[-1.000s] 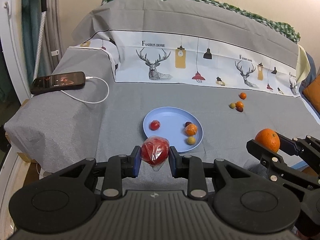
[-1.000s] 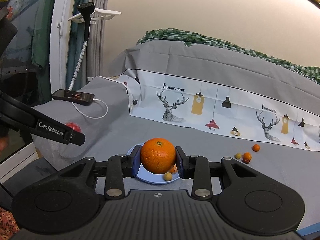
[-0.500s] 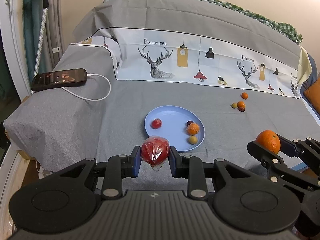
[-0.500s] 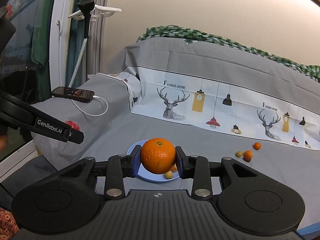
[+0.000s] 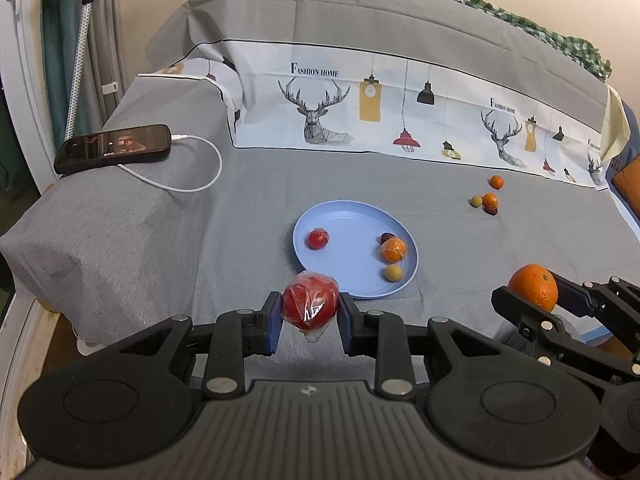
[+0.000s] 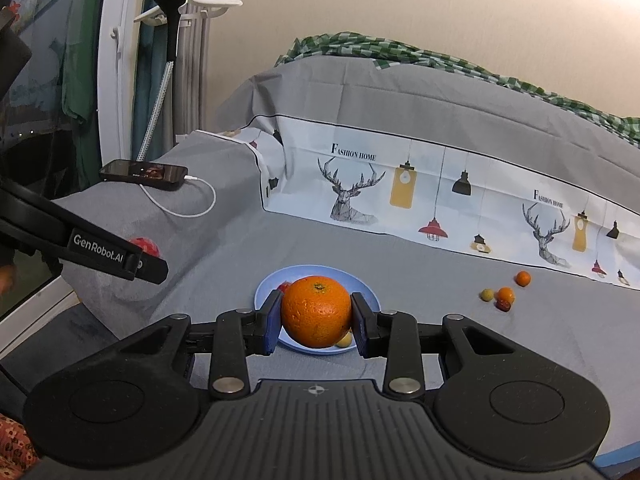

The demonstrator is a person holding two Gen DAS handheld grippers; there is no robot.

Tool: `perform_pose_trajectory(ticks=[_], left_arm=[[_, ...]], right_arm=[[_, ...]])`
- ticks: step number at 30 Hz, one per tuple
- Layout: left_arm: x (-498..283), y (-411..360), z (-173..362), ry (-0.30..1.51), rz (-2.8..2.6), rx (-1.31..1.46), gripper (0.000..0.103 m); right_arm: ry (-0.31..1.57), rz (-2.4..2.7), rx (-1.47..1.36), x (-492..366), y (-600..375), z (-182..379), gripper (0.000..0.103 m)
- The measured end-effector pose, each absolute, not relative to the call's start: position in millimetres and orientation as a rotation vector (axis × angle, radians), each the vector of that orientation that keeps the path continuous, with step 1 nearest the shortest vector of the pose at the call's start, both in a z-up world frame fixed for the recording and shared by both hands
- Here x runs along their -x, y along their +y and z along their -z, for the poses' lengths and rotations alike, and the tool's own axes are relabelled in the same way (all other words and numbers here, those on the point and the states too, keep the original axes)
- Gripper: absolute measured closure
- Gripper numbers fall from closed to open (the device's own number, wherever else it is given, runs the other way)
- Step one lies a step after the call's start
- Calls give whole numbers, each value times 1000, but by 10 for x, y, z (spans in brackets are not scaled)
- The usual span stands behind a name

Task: Organize fruits
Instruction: 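Carry the bagged plum and mandarin in both tools over the blue plate, then open both tools to drop the plum and mandarin onto the plate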

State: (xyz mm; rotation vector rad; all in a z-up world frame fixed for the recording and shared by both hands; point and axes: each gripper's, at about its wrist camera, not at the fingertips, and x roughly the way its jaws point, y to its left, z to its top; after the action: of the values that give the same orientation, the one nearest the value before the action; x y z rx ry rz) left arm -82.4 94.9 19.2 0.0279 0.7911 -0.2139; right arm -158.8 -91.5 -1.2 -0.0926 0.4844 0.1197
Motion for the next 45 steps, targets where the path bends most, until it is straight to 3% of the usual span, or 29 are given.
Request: perform_pose_trajectory(ticks=[21, 45], left_arm=[[1, 762, 89, 872, 235, -59, 71], [-1493, 119, 1156, 997, 307, -201, 71]], right_arm=[[610, -101, 45, 921, -1011, 365, 66], [755, -154, 44, -502, -1184, 1262, 66]])
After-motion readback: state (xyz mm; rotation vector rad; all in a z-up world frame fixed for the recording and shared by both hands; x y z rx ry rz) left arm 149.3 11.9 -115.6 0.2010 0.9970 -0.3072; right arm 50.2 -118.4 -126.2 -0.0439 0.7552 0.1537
